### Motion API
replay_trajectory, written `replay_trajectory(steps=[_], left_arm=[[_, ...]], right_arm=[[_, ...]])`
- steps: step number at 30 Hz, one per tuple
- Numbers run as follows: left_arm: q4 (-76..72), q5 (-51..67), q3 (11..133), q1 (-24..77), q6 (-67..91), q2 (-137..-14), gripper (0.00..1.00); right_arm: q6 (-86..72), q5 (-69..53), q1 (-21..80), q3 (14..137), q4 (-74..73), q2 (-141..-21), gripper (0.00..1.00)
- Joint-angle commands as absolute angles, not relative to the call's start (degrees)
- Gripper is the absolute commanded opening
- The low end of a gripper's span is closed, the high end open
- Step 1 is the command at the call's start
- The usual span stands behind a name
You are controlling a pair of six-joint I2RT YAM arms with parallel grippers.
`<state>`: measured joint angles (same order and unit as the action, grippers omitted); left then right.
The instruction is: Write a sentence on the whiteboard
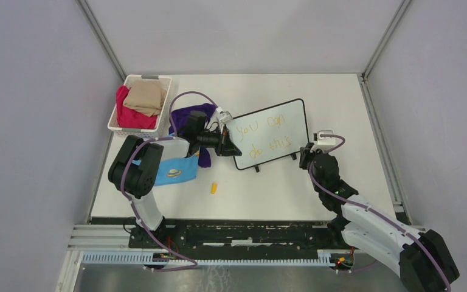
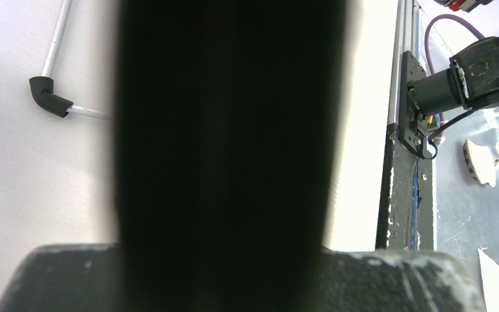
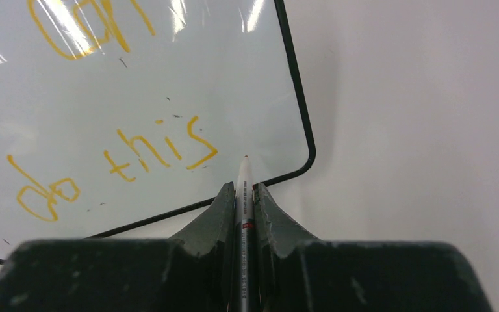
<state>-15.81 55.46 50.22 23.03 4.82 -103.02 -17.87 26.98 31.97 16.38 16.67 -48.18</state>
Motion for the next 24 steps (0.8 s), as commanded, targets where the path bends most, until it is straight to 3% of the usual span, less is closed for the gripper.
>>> replay_trajectory(steps=[1,24], left_arm=[[-6.33,47.42,48.71,25.03,0.44,-106.46,0.02],[-6.06,47.37,48.69,25.05,0.35,-106.74,0.02]], right_arm=[[-20.75,25.20,30.20,15.92,20.65,-48.76,0.00],[-21.93,21.68,27.49,15.20,27.24,-52.79,0.00]])
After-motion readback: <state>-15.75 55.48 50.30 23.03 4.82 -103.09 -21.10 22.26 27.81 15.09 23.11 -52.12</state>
